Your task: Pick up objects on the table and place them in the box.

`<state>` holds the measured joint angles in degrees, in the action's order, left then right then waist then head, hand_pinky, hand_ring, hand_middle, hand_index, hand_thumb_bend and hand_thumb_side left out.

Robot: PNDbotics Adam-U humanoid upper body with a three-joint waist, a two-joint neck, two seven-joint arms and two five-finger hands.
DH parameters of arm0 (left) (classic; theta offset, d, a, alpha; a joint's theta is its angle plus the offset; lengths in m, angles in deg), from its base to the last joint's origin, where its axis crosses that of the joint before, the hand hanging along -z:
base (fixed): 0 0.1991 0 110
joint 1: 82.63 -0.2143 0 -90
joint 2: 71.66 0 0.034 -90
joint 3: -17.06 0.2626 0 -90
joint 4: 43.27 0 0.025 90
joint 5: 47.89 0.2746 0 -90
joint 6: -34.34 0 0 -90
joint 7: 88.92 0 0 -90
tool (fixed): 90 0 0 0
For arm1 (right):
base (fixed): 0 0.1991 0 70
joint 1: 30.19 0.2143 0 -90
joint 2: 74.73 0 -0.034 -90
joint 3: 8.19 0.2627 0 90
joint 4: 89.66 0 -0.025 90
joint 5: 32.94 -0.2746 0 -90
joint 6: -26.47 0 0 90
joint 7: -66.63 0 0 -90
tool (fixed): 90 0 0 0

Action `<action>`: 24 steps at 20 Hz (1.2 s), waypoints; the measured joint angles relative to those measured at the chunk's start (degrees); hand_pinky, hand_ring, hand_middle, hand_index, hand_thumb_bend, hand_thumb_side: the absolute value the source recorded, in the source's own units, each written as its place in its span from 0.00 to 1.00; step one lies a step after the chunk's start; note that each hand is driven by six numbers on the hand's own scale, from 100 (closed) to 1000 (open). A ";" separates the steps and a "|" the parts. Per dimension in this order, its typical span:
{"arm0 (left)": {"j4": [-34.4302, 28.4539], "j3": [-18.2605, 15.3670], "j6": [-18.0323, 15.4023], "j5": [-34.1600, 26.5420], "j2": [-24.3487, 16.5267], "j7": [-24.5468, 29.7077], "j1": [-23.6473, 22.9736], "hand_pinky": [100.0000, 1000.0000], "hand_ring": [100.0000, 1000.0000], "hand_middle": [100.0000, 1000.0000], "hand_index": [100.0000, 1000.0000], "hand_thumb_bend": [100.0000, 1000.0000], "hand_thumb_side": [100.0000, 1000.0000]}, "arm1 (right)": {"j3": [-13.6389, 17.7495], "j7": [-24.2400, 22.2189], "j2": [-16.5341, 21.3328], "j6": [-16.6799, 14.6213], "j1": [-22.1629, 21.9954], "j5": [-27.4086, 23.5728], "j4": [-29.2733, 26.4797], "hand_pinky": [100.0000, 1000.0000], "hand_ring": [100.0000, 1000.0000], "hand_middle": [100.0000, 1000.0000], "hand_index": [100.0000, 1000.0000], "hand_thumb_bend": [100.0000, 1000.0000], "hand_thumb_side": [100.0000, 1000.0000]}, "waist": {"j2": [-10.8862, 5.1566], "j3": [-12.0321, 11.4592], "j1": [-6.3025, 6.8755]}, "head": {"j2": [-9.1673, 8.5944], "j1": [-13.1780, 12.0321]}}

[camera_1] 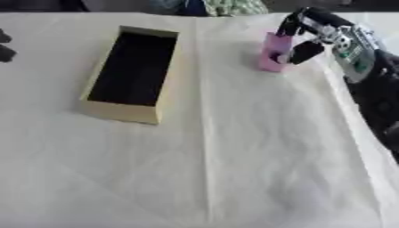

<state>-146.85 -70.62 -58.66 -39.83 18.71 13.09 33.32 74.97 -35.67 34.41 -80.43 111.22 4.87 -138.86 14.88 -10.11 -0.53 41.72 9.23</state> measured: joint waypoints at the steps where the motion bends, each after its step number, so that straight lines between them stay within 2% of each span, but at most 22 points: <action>1: 0.00 0.00 0.00 0.00 0.00 0.00 0.00 0.67 0.63 0.65 0.75 0.86 0.66 | -0.14 0.59 0.00 -0.12 -0.01 0.03 -0.04 0.65 0.60 0.36 0.60 0.30 0.18 | 0.00 0.08 -0.01 | 0.00 -0.01; 6: 0.00 0.00 0.00 0.00 0.01 0.00 0.00 0.67 0.63 0.65 0.75 0.86 0.66 | -0.82 2.11 0.00 -0.96 -0.02 0.04 -1.55 0.65 0.59 0.35 0.60 0.31 0.18 | 0.00 0.60 -0.17 | 0.00 -0.03; 12: -0.01 0.00 -0.02 0.00 0.33 0.04 -0.01 0.67 0.63 0.65 0.75 0.85 0.66 | -2.28 1.73 -0.03 -1.78 0.31 -1.19 -5.40 0.65 0.60 0.36 0.61 0.32 0.18 | -0.26 1.12 -0.45 | 0.02 -0.05; 19: -0.01 0.36 -0.02 -0.01 0.42 0.51 -0.29 0.67 0.63 0.65 0.75 0.85 0.66 | -5.06 -1.36 -1.93 -2.83 4.14 -4.24 -11.95 0.66 0.61 0.37 0.62 0.33 0.19 | -1.31 1.02 -0.89 | 0.48 -0.01; 24: -0.01 0.68 -0.16 -0.04 0.44 0.88 -0.41 0.67 0.63 0.65 0.75 0.85 0.66 | -6.99 -4.12 -4.82 -3.25 7.72 -5.63 -14.57 0.66 0.61 0.38 0.65 0.32 0.20 | -2.02 -0.06 -1.22 | 0.63 0.35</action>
<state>-146.87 -69.94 -58.82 -39.87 19.15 13.97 32.91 67.97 -39.80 29.59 -83.68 118.95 -0.77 -153.43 12.85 -10.17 -1.75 42.36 9.58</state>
